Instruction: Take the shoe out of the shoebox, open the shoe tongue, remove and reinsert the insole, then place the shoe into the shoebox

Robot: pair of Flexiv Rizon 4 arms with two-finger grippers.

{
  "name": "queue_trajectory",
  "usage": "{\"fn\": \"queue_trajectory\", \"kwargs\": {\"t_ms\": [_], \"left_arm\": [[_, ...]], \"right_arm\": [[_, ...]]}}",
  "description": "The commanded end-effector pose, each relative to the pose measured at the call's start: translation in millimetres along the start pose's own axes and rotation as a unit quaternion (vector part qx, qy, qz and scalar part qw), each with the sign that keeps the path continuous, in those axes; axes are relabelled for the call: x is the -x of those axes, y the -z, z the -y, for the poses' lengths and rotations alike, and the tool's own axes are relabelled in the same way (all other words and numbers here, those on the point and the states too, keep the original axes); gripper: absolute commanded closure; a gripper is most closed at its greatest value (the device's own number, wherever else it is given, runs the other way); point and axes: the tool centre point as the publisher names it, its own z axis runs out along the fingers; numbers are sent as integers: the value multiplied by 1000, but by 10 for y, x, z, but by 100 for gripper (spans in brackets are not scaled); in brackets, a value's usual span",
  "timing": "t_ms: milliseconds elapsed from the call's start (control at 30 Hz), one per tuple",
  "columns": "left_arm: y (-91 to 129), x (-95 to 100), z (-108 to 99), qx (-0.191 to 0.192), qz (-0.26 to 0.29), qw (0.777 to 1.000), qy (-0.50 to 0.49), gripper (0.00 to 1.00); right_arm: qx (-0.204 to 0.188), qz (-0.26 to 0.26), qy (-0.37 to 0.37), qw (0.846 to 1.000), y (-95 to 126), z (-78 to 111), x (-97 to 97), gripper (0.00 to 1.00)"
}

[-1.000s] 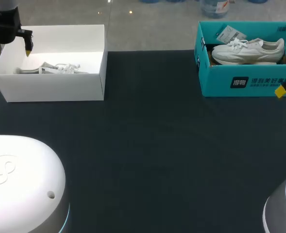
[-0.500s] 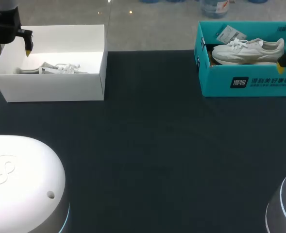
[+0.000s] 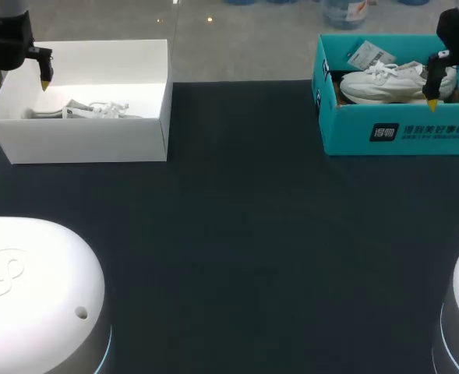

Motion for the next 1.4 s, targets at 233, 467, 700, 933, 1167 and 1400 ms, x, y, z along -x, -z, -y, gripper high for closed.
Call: {"fn": "queue_trajectory", "kwargs": {"t_ms": [233, 467, 700, 933, 1167, 1400], "left_arm": [[1, -5, -4, 0, 0, 1000, 0, 0], [1, -5, -4, 0, 0, 1000, 0, 0], [1, -5, -4, 0, 0, 1000, 0, 0], [1, -5, -4, 0, 0, 1000, 0, 0], [1, -5, -4, 0, 0, 1000, 0, 0], [1, -5, -4, 0, 0, 1000, 0, 0]], "right_arm": [[-46, 0, 0, 999, 3, -48, 3, 0], [-46, 0, 0, 999, 3, -48, 3, 0], [-55, 27, 1, 998, -197, -634, 585, 0], [-12, -6, -17, 1000, -306, -1075, 1063, 0], [1, -14, -51, 999, -383, -1414, 1161, 0], [-10, -15, -119, 993, -552, -1575, 1088, 0]]}}
